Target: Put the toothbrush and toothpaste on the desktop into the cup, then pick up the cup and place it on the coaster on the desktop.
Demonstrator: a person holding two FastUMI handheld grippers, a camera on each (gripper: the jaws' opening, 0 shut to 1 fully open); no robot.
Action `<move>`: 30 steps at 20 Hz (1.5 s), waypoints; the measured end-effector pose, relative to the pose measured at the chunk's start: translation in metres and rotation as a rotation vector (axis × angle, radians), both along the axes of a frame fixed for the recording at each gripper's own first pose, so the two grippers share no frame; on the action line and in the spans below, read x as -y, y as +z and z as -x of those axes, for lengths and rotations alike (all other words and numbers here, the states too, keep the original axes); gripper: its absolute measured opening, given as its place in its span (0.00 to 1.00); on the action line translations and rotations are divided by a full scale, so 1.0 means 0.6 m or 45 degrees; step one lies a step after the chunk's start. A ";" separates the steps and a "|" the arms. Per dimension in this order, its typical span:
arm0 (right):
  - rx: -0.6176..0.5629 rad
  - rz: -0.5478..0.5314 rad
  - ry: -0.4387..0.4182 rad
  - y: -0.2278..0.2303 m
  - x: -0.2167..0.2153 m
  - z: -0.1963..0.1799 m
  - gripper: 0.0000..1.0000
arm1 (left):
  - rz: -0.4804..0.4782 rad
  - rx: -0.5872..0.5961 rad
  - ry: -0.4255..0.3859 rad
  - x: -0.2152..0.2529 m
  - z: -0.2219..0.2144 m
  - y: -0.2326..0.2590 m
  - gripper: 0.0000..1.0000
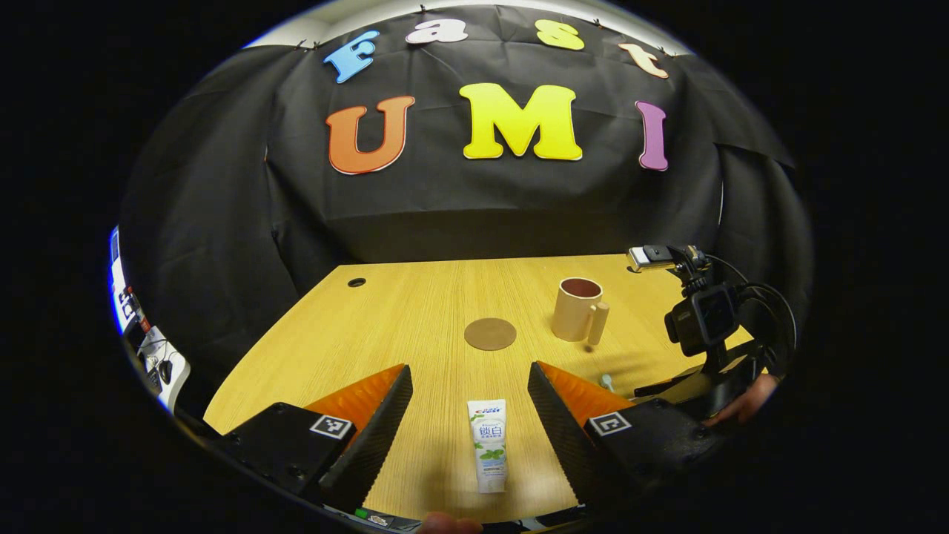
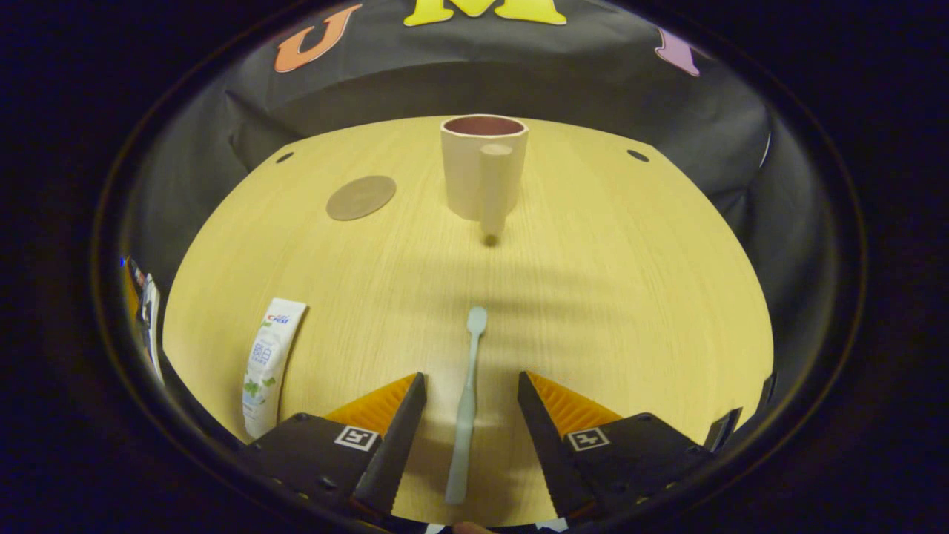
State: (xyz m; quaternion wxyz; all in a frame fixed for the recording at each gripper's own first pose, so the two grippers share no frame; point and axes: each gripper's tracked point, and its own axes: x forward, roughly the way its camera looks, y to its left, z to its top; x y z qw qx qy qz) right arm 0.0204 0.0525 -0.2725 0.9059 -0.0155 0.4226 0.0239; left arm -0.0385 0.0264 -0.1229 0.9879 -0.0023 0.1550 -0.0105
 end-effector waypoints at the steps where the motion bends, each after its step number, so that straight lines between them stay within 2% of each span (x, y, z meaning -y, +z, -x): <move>1: -0.002 -0.009 -0.002 0.001 -0.001 -0.001 0.76 | 0.002 -0.007 -0.003 0.001 0.001 -0.003 0.99; 3: -0.015 -0.010 0.024 0.003 -0.003 -0.001 0.70 | 0.002 -0.014 -0.008 0.002 0.001 -0.004 1.00; 4: -0.015 -0.017 0.037 0.004 -0.008 -0.004 0.53 | 0.003 -0.017 -0.010 0.003 0.000 -0.005 1.00; 5: -0.021 -0.015 0.035 0.002 -0.006 -0.004 0.49 | 0.005 -0.023 -0.013 0.004 0.001 -0.008 1.00; 6: -0.025 -0.023 0.037 0.001 -0.009 -0.007 0.40 | 0.009 -0.030 -0.016 0.006 0.001 -0.010 1.00; 7: -0.021 -0.020 0.023 0.005 -0.006 -0.006 0.40 | 0.014 -0.042 -0.021 0.008 0.002 -0.016 1.00; 8: -0.019 -0.024 0.017 0.000 -0.004 -0.007 0.17 | 0.019 -0.058 -0.024 0.009 0.003 -0.024 1.00; 9: -0.019 -0.036 0.025 0.004 -0.005 -0.005 0.05 | 0.023 -0.075 -0.025 0.011 0.007 -0.031 1.00; 10: -0.016 -0.030 0.017 0.005 -0.002 -0.008 0.00 | 0.024 -0.091 -0.025 0.011 0.009 -0.039 1.00; 14: -0.010 -0.049 0.007 0.005 0.003 -0.009 0.00 | 0.032 -0.169 -0.024 0.015 0.014 -0.074 1.00; 23: 0.101 -0.101 -0.036 0.079 0.022 -0.003 0.00 | 0.060 -0.334 -0.007 0.021 0.019 -0.165 1.00; 27: 0.121 -0.106 -0.050 0.101 0.029 0.007 0.00 | 0.038 -0.461 -0.025 0.027 0.026 -0.220 1.00; 28: 0.129 -0.109 -0.053 0.107 0.030 0.007 0.00 | 0.041 -0.485 -0.032 0.029 0.025 -0.227 0.94; 29: 0.138 -0.111 -0.053 0.113 0.031 0.008 0.00 | 0.034 -0.499 -0.037 0.029 0.024 -0.233 0.97; 30: 0.146 -0.112 -0.055 0.119 0.031 0.008 0.00 | 0.021 -0.509 -0.039 0.028 0.022 -0.238 0.88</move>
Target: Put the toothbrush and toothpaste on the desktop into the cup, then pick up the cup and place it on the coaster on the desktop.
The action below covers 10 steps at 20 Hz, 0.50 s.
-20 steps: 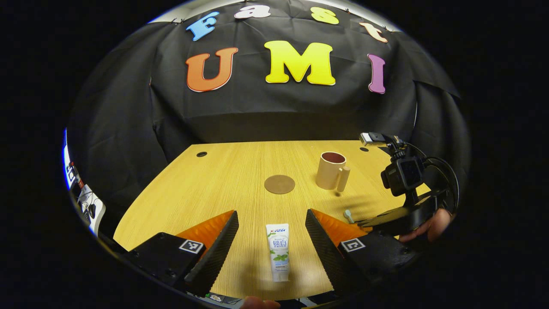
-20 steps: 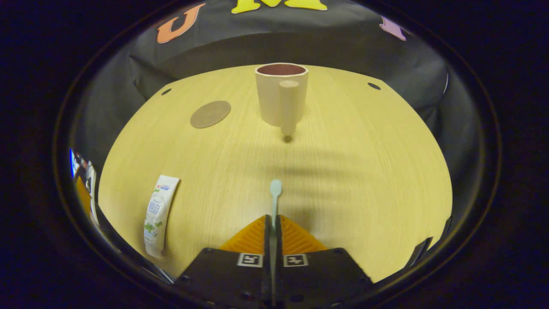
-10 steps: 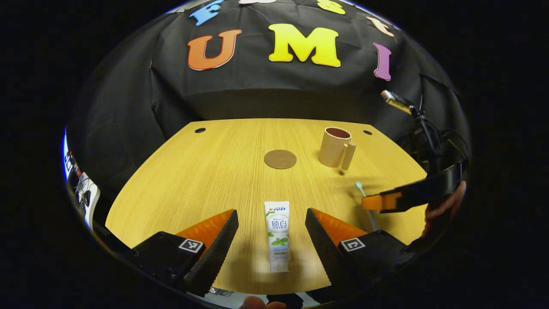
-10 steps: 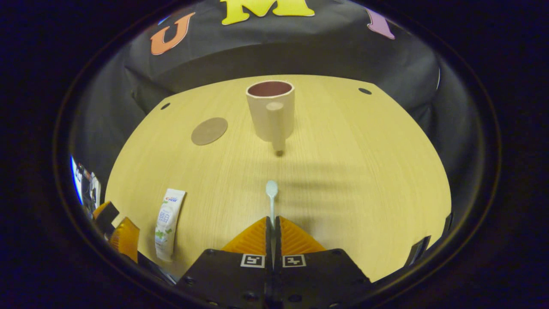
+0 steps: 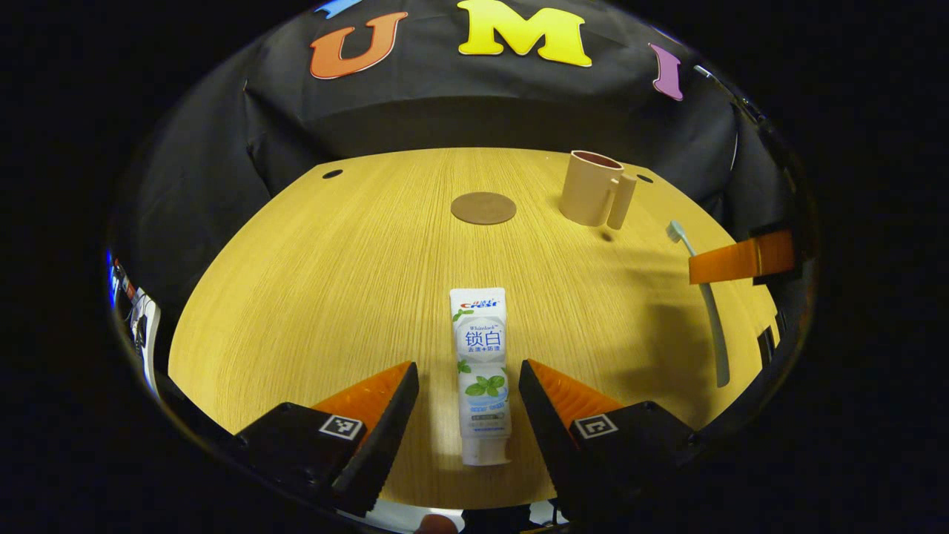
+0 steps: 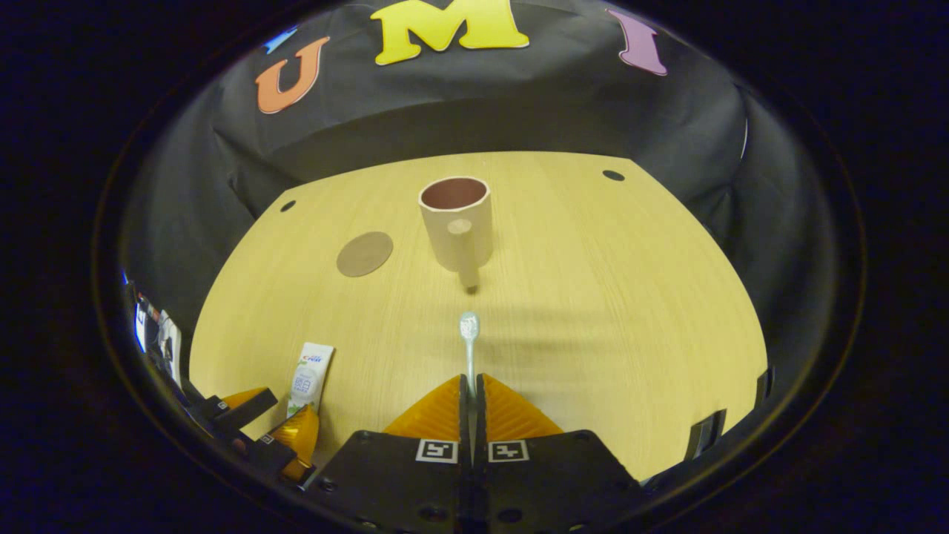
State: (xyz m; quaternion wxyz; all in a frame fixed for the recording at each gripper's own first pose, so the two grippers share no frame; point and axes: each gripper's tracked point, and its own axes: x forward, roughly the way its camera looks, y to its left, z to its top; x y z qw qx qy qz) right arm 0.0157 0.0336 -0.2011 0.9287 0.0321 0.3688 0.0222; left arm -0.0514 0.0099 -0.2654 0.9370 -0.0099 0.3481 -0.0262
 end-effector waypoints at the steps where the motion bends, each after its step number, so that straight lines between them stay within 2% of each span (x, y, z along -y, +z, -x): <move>1: 0.006 -0.001 -0.002 0.004 0.001 0.000 0.00 | -0.008 -0.010 -0.006 0.000 -0.003 -0.002 0.82; 3: 0.011 -0.008 -0.014 0.011 0.004 -0.001 0.00 | -0.017 -0.040 -0.025 0.005 -0.004 -0.009 0.76; 8: 0.046 -0.002 -0.026 0.033 0.015 -0.005 0.00 | -0.013 -0.084 -0.050 0.015 -0.009 -0.019 0.71; 10: 0.070 -0.003 -0.030 0.046 0.018 -0.006 0.00 | -0.008 -0.095 -0.051 0.017 -0.006 -0.017 0.64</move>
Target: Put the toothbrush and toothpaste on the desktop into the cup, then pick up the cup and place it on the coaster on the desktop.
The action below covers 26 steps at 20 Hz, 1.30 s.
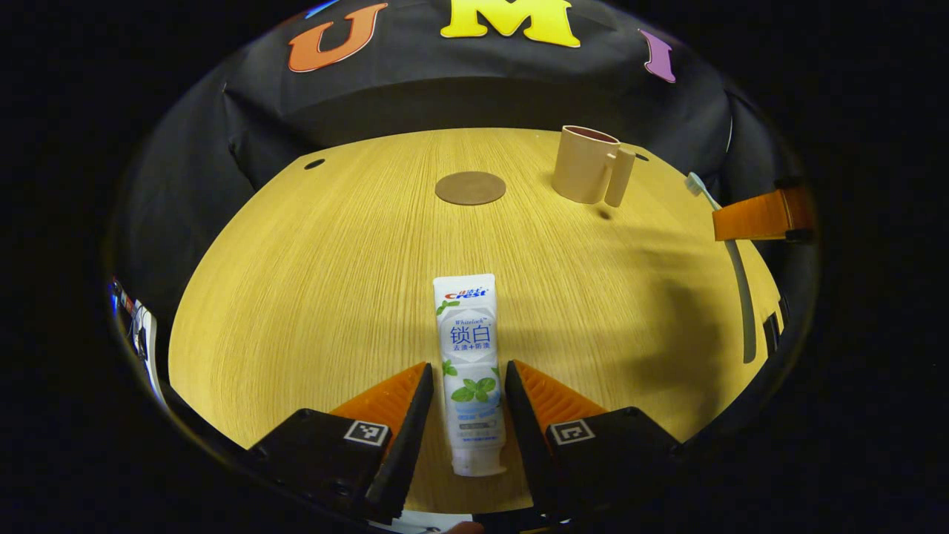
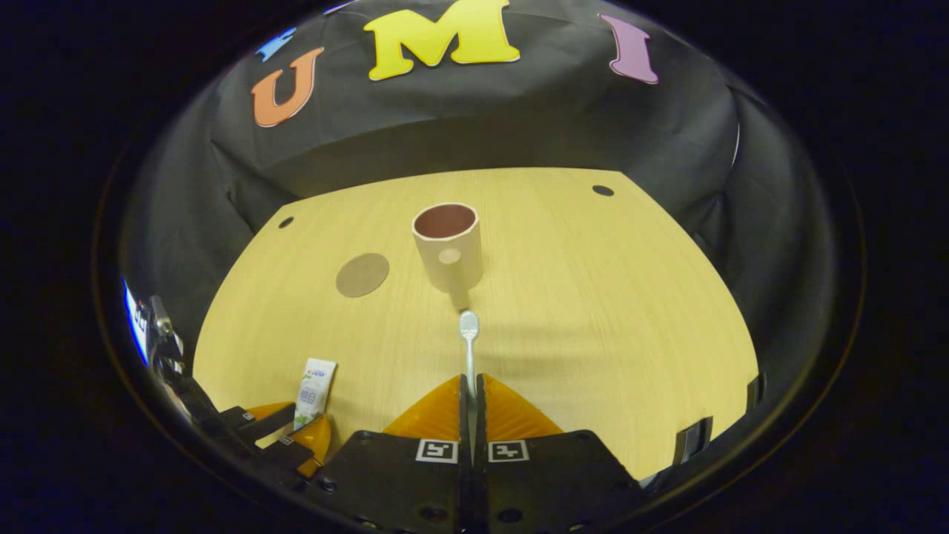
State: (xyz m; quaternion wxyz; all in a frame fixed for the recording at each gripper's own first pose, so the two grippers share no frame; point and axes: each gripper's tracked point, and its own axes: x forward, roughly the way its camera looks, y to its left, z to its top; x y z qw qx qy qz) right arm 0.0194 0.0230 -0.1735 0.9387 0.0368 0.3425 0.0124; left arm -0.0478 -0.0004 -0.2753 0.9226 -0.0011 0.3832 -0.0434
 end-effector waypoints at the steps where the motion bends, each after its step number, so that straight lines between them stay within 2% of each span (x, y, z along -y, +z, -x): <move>1: 0.014 0.002 0.000 0.010 0.001 -0.001 0.00 | 0.004 -0.018 0.007 -0.002 0.002 -0.001 0.47; 3: 0.058 0.014 0.005 0.026 0.005 -0.010 0.00 | 0.009 -0.020 0.015 -0.001 -0.001 0.007 0.41; 7: 0.192 0.016 0.032 0.079 -0.002 -0.047 0.00 | 0.027 0.070 0.009 -0.003 -0.008 0.046 0.37; 10: 0.315 0.016 0.056 0.140 -0.021 -0.101 0.00 | 0.064 0.136 0.003 -0.001 -0.017 0.082 0.38; 13: 0.452 0.015 0.076 0.193 -0.037 -0.172 0.00 | 0.064 0.214 -0.010 -0.005 -0.021 0.119 0.34; 18: 0.722 -0.012 0.116 0.280 -0.063 -0.275 0.00 | 0.062 0.297 -0.016 -0.004 -0.038 0.157 0.33; 22: 0.773 -0.030 0.140 0.264 -0.084 -0.337 0.00 | 0.074 0.280 -0.003 -0.003 -0.051 0.139 0.33; 26: 0.768 -0.034 0.119 0.233 -0.084 -0.379 0.00 | 0.090 0.231 0.037 -0.011 -0.064 0.121 0.33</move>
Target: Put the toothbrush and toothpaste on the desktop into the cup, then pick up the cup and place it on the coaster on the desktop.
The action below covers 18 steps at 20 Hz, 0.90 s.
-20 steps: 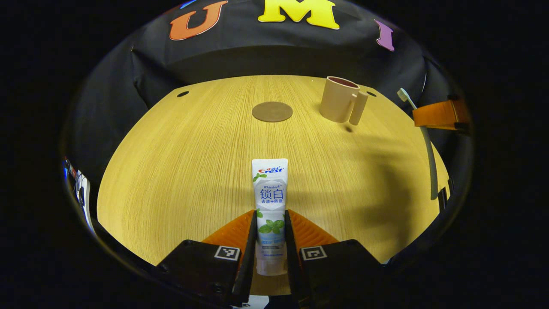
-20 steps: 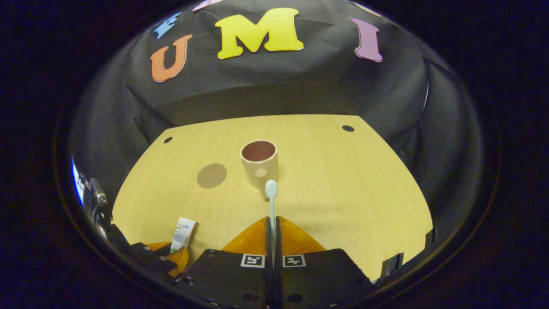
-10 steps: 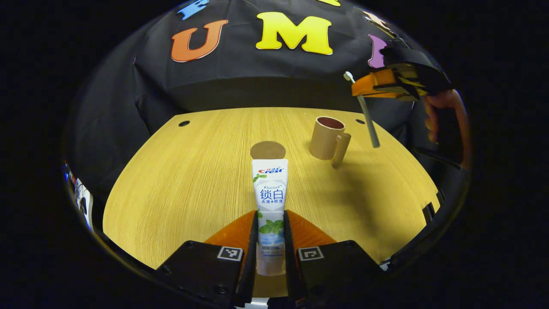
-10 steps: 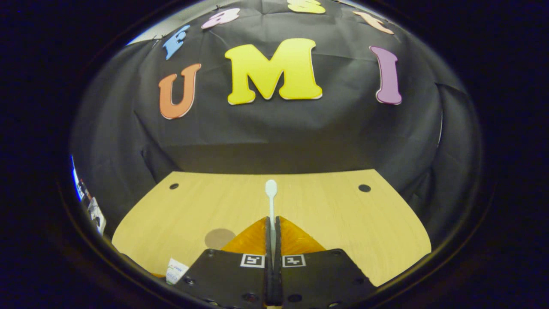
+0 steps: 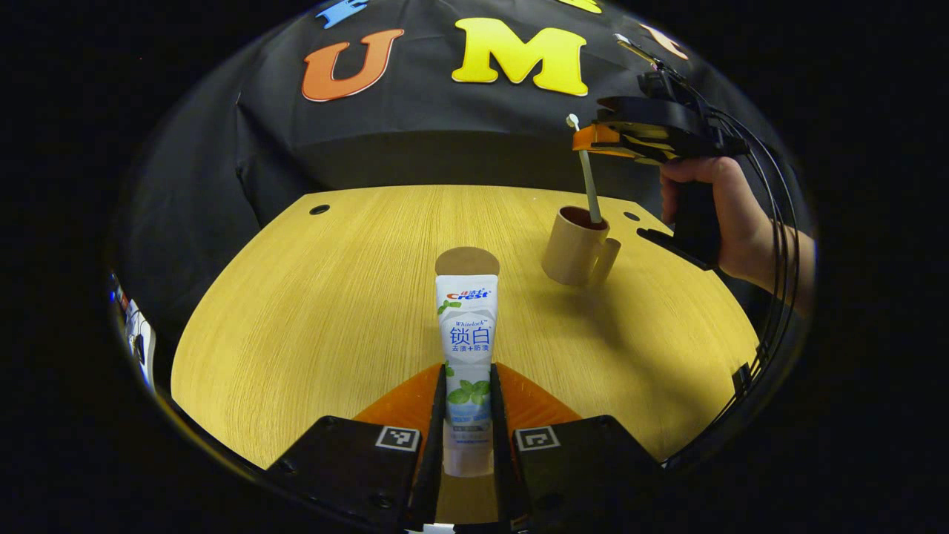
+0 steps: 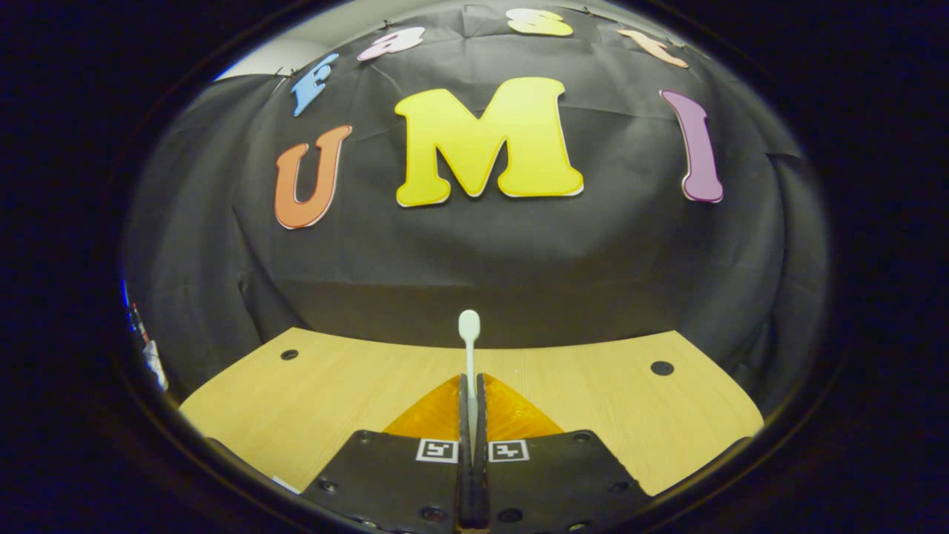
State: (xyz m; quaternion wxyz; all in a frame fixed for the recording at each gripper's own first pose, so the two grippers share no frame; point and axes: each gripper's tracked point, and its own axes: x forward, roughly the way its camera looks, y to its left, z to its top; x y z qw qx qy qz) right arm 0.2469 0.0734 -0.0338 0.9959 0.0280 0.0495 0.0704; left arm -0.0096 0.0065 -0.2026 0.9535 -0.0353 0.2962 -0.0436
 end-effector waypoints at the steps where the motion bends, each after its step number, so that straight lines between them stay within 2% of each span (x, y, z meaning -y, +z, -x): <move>1: 0.002 -0.009 -0.012 -0.002 0.003 -0.006 0.00 | -0.007 0.001 0.007 -0.005 -0.006 -0.001 0.33; 6: 0.029 -0.026 -0.038 -0.013 0.008 -0.028 0.00 | -0.019 0.018 0.047 -0.025 -0.022 0.013 0.33; 8: 0.033 -0.036 -0.039 -0.016 0.009 -0.024 0.06 | -0.022 0.025 0.053 -0.030 -0.028 0.020 0.33; 11: 0.022 -0.027 -0.020 -0.024 0.010 -0.008 0.05 | -0.038 0.061 0.035 -0.028 -0.047 0.021 0.33; 13: 0.014 -0.026 0.007 -0.025 0.011 0.012 0.10 | -0.025 0.116 0.030 -0.023 -0.070 0.037 0.33; 14: 0.017 -0.015 0.002 -0.024 0.018 0.022 0.27 | -0.014 0.160 0.027 -0.013 -0.085 0.055 0.33; 16: 0.025 -0.008 0.014 -0.016 0.030 0.046 0.34 | -0.022 0.271 0.002 0.009 -0.125 0.093 0.33; 17: 0.026 0.008 0.014 -0.014 0.038 0.055 0.41 | -0.023 0.332 -0.017 0.022 -0.143 0.108 0.33; 18: 0.026 0.027 0.007 -0.012 0.051 0.064 0.55 | -0.023 0.394 -0.037 0.038 -0.166 0.125 0.32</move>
